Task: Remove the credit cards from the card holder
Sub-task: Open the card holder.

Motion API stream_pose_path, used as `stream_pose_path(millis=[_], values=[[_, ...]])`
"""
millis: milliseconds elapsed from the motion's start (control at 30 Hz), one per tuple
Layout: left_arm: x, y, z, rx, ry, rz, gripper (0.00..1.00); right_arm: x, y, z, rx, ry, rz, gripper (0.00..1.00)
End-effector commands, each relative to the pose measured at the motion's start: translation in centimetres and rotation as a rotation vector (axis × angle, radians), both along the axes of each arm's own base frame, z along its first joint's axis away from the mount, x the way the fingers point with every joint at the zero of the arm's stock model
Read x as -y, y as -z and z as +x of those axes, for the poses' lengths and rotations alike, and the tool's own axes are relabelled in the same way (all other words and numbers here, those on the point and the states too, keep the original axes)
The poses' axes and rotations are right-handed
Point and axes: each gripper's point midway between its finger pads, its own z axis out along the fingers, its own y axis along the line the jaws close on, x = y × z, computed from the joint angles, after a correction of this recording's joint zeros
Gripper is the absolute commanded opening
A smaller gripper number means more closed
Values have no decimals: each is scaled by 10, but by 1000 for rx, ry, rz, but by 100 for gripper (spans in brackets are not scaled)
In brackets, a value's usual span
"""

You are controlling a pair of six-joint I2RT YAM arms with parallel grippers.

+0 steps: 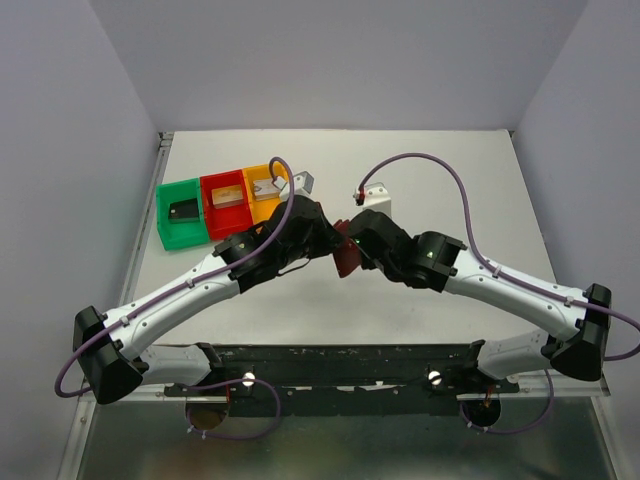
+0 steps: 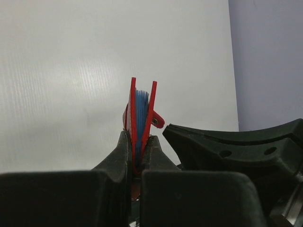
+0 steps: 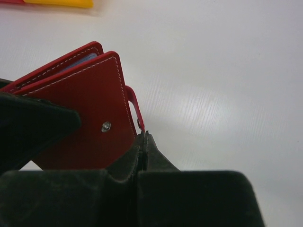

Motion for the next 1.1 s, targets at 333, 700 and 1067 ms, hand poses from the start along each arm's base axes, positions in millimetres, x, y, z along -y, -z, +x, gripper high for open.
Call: stream_pose_path(millis=[333,700,1067], values=[[-23,-28,0,491,282,-263,0,32,-77,-26,251,-165,274,70],[-22,-61,-38,516,867,-514,0,3,-97,-58,160,-391,389,75],[-25,-76,-64,574,1014,-543,0,6,-91,-36,166,-297,276,63]])
